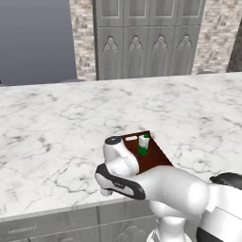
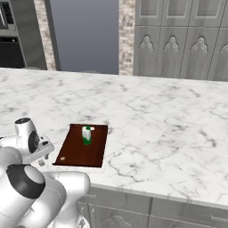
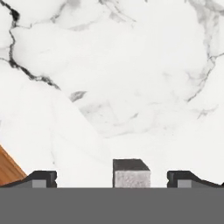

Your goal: Take out the milk from the fridge and place it on the tray on the counter. Then take the sugar cube near the tray and place it in the tray.

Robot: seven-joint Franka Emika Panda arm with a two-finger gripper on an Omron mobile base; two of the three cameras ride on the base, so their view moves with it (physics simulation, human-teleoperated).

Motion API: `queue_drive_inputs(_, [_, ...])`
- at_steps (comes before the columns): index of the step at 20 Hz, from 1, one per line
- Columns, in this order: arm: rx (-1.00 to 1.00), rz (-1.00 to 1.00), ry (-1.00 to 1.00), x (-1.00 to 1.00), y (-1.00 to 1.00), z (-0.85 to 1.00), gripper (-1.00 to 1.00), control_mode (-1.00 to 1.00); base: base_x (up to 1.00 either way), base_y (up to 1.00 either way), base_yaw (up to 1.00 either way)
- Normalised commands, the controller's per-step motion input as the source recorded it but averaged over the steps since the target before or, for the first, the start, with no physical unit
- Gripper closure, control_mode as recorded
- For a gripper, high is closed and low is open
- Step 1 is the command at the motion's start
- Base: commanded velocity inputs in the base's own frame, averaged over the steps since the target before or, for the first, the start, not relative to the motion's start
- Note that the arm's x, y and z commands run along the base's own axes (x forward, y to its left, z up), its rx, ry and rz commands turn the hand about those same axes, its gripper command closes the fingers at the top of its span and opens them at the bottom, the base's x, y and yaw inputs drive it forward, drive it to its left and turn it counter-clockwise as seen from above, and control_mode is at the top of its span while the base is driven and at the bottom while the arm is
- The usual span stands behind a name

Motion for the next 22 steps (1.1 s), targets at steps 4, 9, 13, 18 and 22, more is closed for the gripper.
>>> queue_drive_inputs(4, [0.0,0.0,0.0,0.23,-0.05,-0.15,-1.0,-1.0,0.0,0.0,0.0])
queue_drive_inputs(9, [0.0,0.0,0.0,0.18,0.0,-0.17,-1.0,-1.0,0.0,0.0,0.0])
queue_drive_inputs(13, [0.0,0.0,0.0,0.01,0.0,-0.21,1.0,-1.0,0.0,0.0,0.0])
queue_drive_inputs(18, [0.0,-0.02,0.0,-0.02,-0.03,-0.11,1.0,-1.0,0.0,0.0,0.0])
queue_drive_inputs(22, [0.0,-0.02,0.0,-0.01,-0.11,-0.05,1.0,-1.0,0.0,0.0,0.0])
